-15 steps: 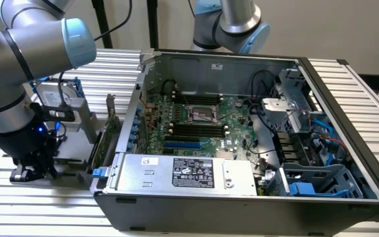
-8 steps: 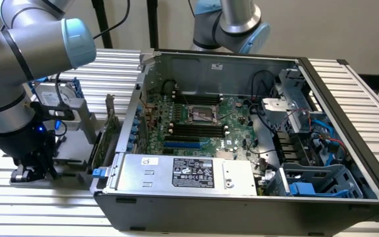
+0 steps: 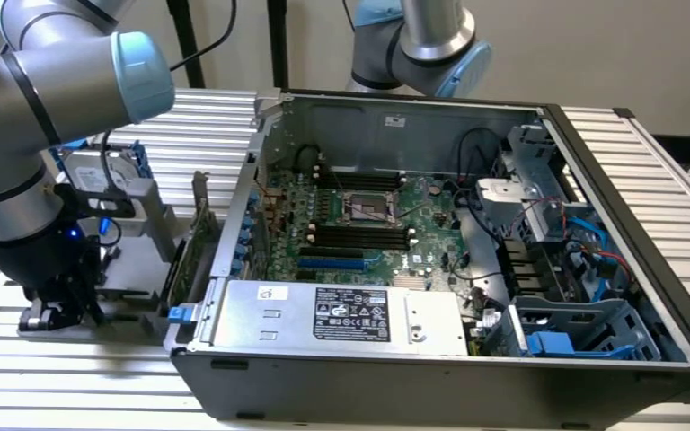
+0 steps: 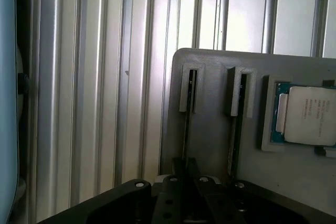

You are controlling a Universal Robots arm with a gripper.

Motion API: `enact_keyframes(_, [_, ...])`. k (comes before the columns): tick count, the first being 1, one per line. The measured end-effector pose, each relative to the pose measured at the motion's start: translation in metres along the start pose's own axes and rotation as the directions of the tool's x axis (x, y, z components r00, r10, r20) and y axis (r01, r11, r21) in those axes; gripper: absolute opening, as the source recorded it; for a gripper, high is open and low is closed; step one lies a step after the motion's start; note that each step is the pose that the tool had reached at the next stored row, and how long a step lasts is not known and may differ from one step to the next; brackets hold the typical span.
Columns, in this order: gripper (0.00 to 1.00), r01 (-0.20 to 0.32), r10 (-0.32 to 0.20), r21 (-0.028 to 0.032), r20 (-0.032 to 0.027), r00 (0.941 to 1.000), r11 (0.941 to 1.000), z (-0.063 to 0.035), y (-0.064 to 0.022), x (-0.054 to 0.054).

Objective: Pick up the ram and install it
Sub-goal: 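Pick up the ram and move it above insertion slot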

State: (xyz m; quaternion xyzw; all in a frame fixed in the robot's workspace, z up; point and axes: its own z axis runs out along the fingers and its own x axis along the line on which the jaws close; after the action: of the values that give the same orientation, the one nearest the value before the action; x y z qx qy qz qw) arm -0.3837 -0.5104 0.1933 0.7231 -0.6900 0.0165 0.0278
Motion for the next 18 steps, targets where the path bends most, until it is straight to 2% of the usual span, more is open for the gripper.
enact_keyframes(5, [0.14, 0.0, 0.0, 0.0, -0.0001, 1.0, 1.0, -0.0072, 0.0001, 0.0])
enact_keyframes(9, [0.14, 0.0, 0.0, 0.0001, 0.0, 1.0, 1.0, -0.0175, 0.0003, 0.001])
enact_keyframes(18, [0.14, 0.0, 0.0, -0.0001, -0.0001, 1.0, 1.0, -0.0586, 0.0007, 0.004])
